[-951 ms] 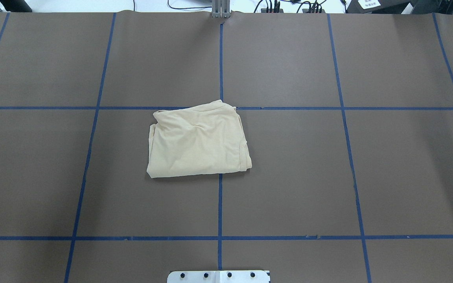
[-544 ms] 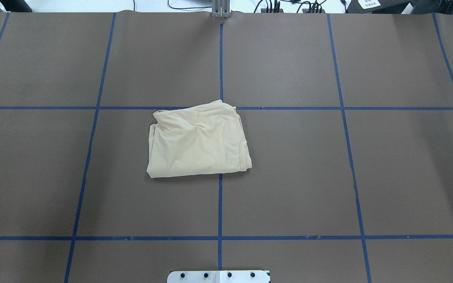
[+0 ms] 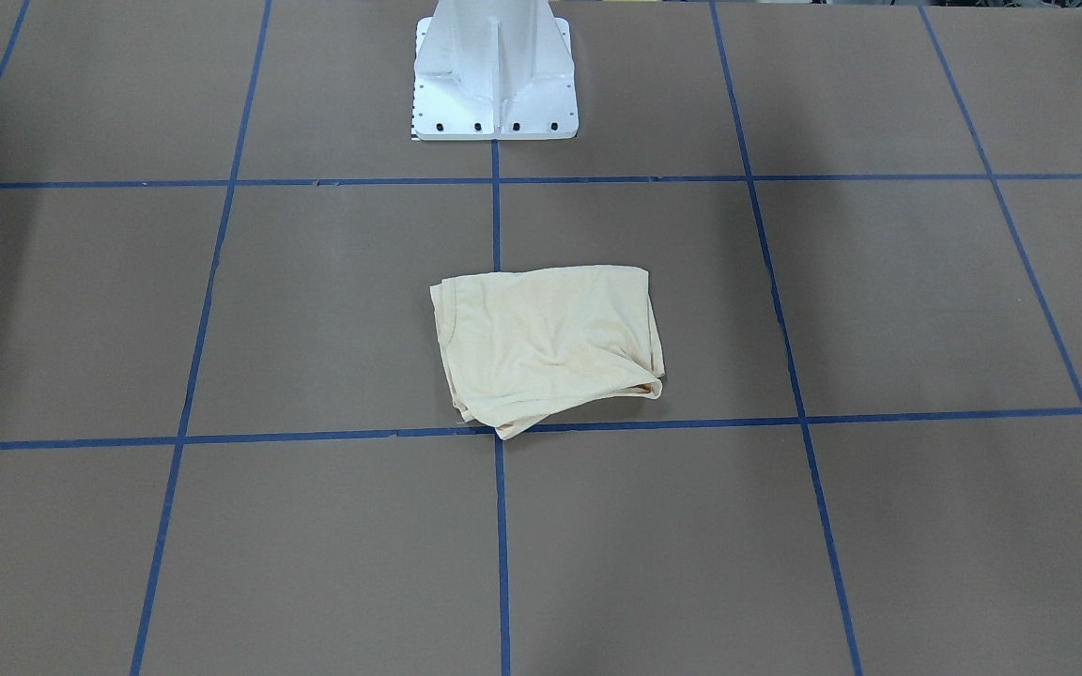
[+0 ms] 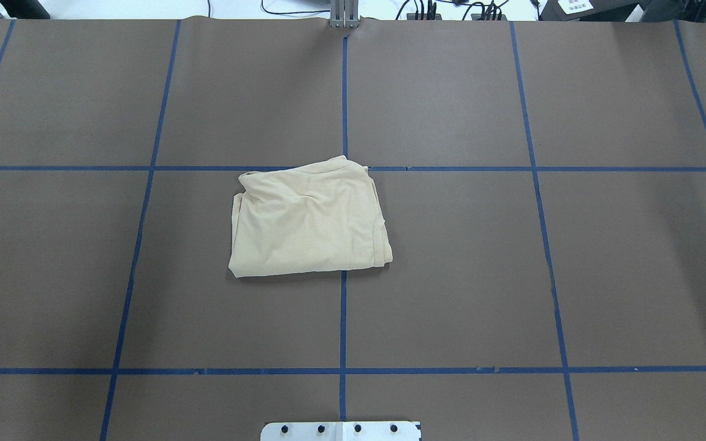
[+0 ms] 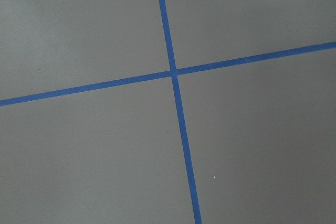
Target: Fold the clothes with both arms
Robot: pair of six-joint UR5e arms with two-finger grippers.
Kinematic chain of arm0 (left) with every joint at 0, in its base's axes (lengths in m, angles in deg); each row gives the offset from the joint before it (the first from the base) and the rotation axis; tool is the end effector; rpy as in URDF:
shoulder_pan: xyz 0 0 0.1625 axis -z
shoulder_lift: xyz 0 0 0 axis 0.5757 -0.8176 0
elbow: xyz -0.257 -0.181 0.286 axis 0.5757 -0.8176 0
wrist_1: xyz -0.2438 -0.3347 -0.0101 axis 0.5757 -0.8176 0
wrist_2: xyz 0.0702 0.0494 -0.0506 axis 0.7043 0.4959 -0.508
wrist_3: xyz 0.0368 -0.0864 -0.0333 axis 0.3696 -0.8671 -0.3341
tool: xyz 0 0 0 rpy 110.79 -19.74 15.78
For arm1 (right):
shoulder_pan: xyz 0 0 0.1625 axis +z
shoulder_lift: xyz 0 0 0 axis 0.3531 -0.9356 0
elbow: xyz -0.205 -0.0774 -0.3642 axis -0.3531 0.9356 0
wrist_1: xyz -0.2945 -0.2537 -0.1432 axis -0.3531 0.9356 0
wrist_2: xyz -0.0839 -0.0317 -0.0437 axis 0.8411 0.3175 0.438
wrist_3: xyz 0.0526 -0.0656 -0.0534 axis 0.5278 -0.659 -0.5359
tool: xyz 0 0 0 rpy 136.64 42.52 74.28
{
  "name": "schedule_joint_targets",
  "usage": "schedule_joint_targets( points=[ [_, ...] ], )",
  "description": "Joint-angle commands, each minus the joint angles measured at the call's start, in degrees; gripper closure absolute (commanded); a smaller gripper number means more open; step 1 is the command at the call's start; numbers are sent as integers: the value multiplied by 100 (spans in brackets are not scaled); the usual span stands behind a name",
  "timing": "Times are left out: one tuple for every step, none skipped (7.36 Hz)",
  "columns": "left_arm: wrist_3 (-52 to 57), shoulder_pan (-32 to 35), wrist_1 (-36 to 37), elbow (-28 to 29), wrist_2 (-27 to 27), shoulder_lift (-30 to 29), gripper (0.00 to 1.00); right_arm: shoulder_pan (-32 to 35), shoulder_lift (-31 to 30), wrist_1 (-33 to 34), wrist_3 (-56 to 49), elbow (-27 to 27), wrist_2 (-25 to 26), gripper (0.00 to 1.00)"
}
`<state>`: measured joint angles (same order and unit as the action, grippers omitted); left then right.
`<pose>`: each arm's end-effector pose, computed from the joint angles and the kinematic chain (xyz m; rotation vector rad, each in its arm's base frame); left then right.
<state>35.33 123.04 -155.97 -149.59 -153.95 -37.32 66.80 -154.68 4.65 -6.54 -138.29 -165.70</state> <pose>-0.0520 -0.4304 0.5933 0.2041 0.7206 0.1014 0.0506 -0.4571 0.6195 0.0735 -0.6834 -0.0877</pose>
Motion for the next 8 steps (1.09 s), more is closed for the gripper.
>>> schedule_joint_targets(
  points=[
    [-9, 0, 6, 0, -10, -2, 0, -3, 0, 0, 0, 1, 0, 0],
    [-9, 0, 6, 0, -10, -2, 0, -3, 0, 0, 0, 1, -9, 0],
    [-9, 0, 6, 0, -10, -2, 0, -3, 0, 0, 0, 18, -113, 0],
    [0, 0, 6, 0, -10, -2, 0, -3, 0, 0, 0, 18, -132, 0],
    [0, 0, 6, 0, -10, -2, 0, -3, 0, 0, 9, 18, -132, 0],
    [0, 0, 6, 0, -10, -2, 0, -3, 0, 0, 9, 18, -132, 0],
    [0, 0, 6, 9, -10, -2, 0, -3, 0, 0, 0, 18, -132, 0],
    [0, 0, 6, 0, -10, -2, 0, -3, 0, 0, 0, 18, -132, 0]
  ],
)
